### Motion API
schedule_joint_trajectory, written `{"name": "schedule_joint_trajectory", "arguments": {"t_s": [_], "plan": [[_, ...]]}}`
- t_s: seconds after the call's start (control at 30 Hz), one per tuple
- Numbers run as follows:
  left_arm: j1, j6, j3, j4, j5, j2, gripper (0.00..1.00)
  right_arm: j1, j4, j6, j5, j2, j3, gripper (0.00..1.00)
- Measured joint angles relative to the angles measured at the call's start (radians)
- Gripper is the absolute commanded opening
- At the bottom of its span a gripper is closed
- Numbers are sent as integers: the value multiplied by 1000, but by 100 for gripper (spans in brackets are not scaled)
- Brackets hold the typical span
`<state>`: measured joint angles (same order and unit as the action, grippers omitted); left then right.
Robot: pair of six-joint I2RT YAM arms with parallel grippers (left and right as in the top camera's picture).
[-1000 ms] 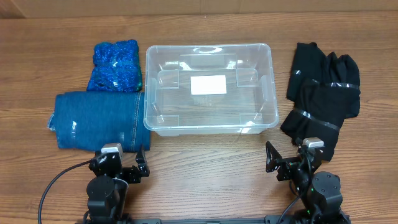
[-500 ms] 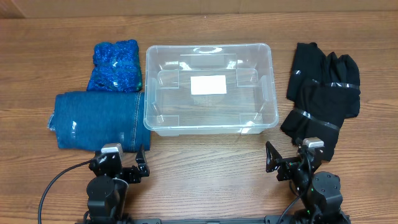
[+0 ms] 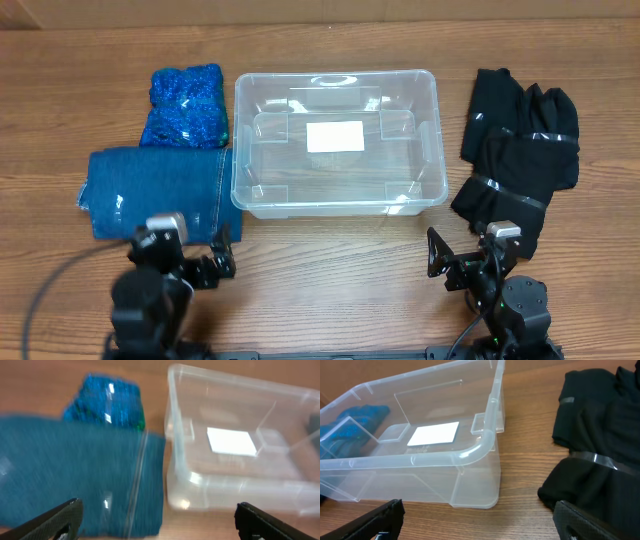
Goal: Pack container
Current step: 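Grasp the folded blue denim with the left gripper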
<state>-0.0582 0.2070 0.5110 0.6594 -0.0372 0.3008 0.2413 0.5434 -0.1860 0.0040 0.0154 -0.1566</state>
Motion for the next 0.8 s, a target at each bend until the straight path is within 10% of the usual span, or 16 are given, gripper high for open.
{"name": "schedule_joint_trajectory", "arguments": {"t_s": [0.3,0.57,0.8], "plan": [[140,-52,589,165,177,647,100,0,-1,0,0,0,0,100],[824,-35,676,121,-230,1140,100,0,-1,0,0,0,0,100],[858,-176,681,-81,-505,1514,100,0,-1,0,0,0,0,100]]}}
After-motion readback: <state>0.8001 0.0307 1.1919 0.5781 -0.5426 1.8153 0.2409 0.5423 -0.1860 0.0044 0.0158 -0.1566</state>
